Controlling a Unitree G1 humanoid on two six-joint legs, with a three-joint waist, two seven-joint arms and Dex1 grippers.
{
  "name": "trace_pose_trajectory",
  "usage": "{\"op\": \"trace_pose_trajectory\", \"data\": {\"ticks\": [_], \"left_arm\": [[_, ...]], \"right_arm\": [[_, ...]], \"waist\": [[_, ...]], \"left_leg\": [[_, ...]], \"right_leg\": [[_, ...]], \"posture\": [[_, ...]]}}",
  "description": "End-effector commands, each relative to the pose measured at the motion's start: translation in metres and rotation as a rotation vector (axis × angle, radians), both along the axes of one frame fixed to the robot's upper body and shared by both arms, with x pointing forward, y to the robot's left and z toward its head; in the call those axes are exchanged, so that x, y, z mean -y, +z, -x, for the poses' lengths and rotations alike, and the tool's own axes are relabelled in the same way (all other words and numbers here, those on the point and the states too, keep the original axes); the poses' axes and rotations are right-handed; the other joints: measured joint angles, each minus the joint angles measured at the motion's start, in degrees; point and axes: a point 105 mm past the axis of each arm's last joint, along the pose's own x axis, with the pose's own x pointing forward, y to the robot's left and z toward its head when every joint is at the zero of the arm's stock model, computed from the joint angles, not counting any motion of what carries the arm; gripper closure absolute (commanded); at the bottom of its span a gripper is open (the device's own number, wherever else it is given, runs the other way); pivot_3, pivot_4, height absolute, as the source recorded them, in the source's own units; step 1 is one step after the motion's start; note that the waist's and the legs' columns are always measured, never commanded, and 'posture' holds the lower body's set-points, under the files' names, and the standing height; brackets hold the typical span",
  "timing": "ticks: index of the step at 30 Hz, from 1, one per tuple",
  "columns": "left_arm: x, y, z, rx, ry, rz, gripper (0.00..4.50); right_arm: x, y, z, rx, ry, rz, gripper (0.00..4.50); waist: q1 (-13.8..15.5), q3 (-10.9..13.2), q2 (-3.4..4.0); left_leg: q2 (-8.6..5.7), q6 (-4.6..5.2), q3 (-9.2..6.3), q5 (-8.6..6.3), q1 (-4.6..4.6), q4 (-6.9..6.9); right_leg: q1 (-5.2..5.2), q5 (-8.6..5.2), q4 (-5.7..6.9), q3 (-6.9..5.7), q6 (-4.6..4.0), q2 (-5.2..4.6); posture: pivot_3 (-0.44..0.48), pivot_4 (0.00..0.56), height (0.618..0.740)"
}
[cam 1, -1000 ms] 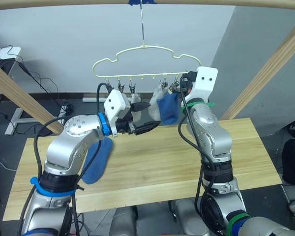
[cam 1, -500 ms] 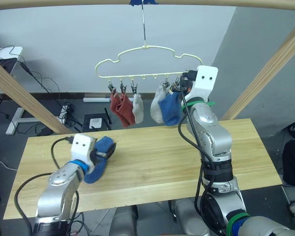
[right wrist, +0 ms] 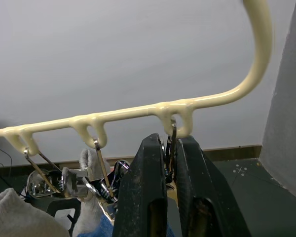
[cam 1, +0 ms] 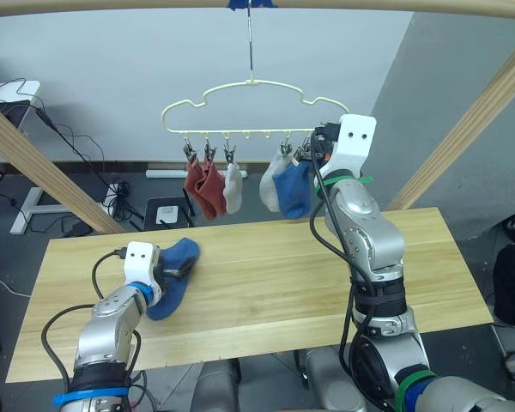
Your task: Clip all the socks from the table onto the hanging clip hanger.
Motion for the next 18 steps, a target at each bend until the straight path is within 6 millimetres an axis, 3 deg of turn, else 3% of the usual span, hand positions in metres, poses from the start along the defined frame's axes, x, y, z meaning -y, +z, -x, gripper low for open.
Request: {"op": "trace_pose_trajectory", "data": {"ticks": [1,15,18], "left_arm": [[-0.003,-0.0063,0.0028,-0.025,-0.017,-0.052,0.42],[0.0006,-0.0141,0.0108,-0.051,-0.051,-0.086,4.35],[0.0044,-0.0108,0.01,-0.025,-0.072,-0.084,4.45]], "right_arm": [[-0.0133,0.0224,0.0106,0.071,0.047,-0.047,4.5],[-0.0158,0.0194,0.0129,0.051,0.067,-0.073,4.5],[-0.0158,0.0192,0.0133,0.05,0.068,-0.072,4.5]], "waist": [[-0.06,0.0,0.0],[-0.15,0.01,0.01],[-0.15,0.01,0.01]], "left_leg": [[0.0,0.0,0.0,0.0,0.0,0.01],[0.04,0.0,-0.04,0.0,0.01,0.0],[0.04,0.0,-0.04,0.0,0.01,0.0]], "right_leg": [[0.0,0.0,0.01,0.01,0.0,0.0],[0.0,0.0,-0.03,0.06,0.0,-0.01],[0.0,0.0,-0.03,0.07,0.0,-0.01]], "posture": [[-0.212,0.264,0.74],[-0.218,0.282,0.74],[-0.218,0.283,0.74]]}}
